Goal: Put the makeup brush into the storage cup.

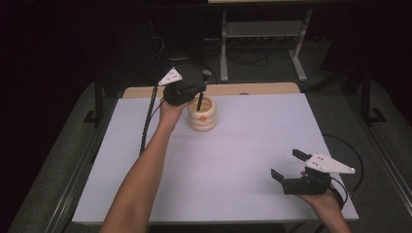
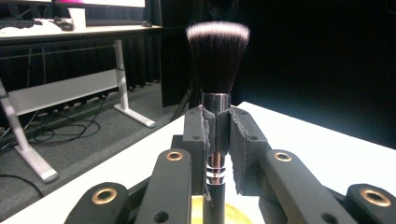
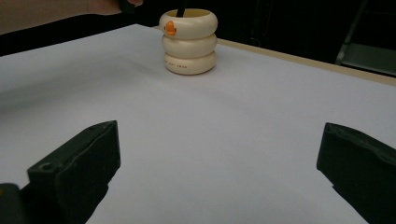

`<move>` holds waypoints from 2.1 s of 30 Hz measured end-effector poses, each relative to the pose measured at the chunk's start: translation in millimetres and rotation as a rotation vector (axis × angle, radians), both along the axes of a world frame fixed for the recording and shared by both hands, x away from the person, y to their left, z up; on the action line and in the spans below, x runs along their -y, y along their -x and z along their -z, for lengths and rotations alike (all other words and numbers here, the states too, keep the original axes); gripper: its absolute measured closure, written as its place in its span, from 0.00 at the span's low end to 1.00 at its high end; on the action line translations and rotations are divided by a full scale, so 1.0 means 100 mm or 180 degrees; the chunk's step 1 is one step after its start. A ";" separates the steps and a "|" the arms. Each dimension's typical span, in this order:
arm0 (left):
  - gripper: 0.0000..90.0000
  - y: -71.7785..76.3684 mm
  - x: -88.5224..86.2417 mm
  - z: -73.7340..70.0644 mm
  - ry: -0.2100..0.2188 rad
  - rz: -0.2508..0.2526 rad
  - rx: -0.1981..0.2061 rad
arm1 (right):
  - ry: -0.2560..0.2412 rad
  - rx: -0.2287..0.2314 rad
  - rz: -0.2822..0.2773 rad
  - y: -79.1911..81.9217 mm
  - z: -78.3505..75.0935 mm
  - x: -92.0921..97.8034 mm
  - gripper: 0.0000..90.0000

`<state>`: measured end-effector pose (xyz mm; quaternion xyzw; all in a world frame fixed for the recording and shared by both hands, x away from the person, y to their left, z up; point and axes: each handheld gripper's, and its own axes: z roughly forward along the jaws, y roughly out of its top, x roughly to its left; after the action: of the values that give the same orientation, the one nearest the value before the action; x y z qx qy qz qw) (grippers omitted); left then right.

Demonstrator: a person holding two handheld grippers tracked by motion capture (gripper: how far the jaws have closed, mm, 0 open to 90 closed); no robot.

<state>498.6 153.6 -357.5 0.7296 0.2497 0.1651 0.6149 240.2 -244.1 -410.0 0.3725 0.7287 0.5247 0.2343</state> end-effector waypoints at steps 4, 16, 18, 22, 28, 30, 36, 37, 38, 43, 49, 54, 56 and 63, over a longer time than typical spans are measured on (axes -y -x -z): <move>0.86 -0.01 -0.01 0.04 -0.0025 -0.0015 -0.0005 | 0.0013 0.0007 0.0002 0.00 0.00 0.00 0.00; 0.86 -0.02 -0.03 0.17 -0.0072 -0.0029 -0.0116 | 0.0007 -0.0003 -0.0009 0.00 0.00 -0.01 0.00; 0.86 -0.03 -0.03 0.19 -0.0066 -0.0034 -0.0133 | 0.0009 -0.0009 -0.0009 0.00 0.00 -0.01 0.00; 0.79 -0.02 -0.03 0.22 -0.0041 -0.0095 -0.0149 | 0.0016 0.0015 -0.0013 0.00 0.00 0.00 0.00; 0.49 -0.01 -0.02 0.21 -0.0173 -0.0144 -0.0142 | 0.0027 0.0008 -0.0012 0.00 0.00 0.00 0.00; 0.40 -0.01 -0.02 0.20 -0.0179 -0.0169 -0.0150 | 0.0021 0.0005 -0.0006 0.00 0.00 0.00 0.00; 0.29 0.03 -0.05 0.16 -0.0273 -0.0077 -0.0188 | 0.0038 0.0018 -0.0008 0.00 0.00 0.00 0.00; 0.27 0.04 -0.06 0.15 -0.0291 -0.0065 -0.0212 | 0.0024 0.0001 -0.0006 0.00 0.00 -0.01 0.00; 0.25 0.04 -0.06 0.14 -0.0312 -0.0055 -0.0215 | 0.0024 -0.0002 -0.0008 0.00 0.00 -0.01 0.00; 0.15 0.10 -0.10 0.09 -0.0352 -0.0015 -0.0273 | 0.0018 -0.0001 -0.0001 0.00 0.00 -0.01 0.00; 0.11 0.19 -0.13 0.02 -0.0396 0.0032 -0.0282 | 0.0018 0.0003 0.0010 0.00 0.01 0.01 0.00; 0.11 0.25 -0.16 -0.01 -0.0431 0.0007 -0.0335 | -0.0002 -0.0014 0.0023 0.01 0.01 0.02 0.00; 0.11 0.28 -0.17 -0.02 -0.0430 0.0017 -0.0327 | -0.0002 -0.0011 0.0024 0.01 0.00 0.02 0.00; 0.12 0.43 -0.22 -0.09 -0.0445 0.0032 -0.0334 | 0.0009 0.0007 0.0010 0.00 -0.01 0.01 0.00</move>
<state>455.2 175.4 -348.5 0.7797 0.2657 0.1406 0.5493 240.7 -245.2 -409.0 0.3727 0.7287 0.5236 0.2364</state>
